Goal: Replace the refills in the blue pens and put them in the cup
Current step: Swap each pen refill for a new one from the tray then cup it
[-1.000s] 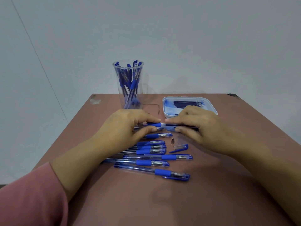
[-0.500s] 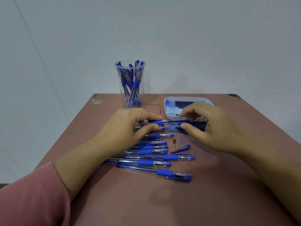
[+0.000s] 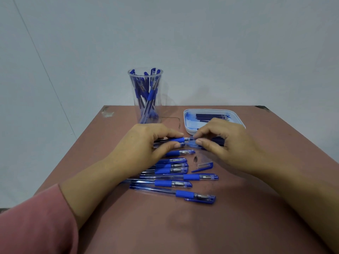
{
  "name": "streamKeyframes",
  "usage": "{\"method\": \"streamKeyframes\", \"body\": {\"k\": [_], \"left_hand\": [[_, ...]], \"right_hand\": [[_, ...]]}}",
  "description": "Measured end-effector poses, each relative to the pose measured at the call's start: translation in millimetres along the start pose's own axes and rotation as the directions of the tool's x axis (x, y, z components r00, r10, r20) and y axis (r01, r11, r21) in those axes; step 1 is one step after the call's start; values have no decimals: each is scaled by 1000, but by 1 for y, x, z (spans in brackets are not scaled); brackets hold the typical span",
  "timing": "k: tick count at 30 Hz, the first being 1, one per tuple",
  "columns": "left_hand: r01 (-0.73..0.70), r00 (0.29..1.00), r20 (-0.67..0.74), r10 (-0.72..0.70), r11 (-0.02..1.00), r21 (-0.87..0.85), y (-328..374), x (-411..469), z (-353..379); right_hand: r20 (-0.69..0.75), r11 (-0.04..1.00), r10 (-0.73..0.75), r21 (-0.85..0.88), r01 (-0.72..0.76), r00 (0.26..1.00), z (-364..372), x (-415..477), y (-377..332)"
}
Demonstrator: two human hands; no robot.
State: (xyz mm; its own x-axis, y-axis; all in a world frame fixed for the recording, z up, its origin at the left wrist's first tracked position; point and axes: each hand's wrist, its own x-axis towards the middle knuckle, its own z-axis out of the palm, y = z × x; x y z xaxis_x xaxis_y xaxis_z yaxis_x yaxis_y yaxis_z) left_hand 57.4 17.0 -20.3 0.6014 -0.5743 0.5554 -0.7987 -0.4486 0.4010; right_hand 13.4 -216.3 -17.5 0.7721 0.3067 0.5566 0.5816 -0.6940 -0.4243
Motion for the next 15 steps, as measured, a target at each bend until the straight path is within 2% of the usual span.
{"method": "streamKeyframes", "body": {"k": [5,8,11,15], "left_hand": [[31,1000,1,-31,999,19,-2,1,-1],[40,999,-8,-40,998,46,-5,1,-2],[40,999,-3,-40,997,60,-5,1,-1],[43,999,-2,-43,997,66,-5,1,-1]], "right_hand": [[61,999,33,-8,-33,998,-2,0,7],[197,991,57,-128,-32,979,-5,0,14],[341,991,97,-116,-60,935,-5,2,14],[404,987,122,-145,-68,907,-3,8,7]]}}
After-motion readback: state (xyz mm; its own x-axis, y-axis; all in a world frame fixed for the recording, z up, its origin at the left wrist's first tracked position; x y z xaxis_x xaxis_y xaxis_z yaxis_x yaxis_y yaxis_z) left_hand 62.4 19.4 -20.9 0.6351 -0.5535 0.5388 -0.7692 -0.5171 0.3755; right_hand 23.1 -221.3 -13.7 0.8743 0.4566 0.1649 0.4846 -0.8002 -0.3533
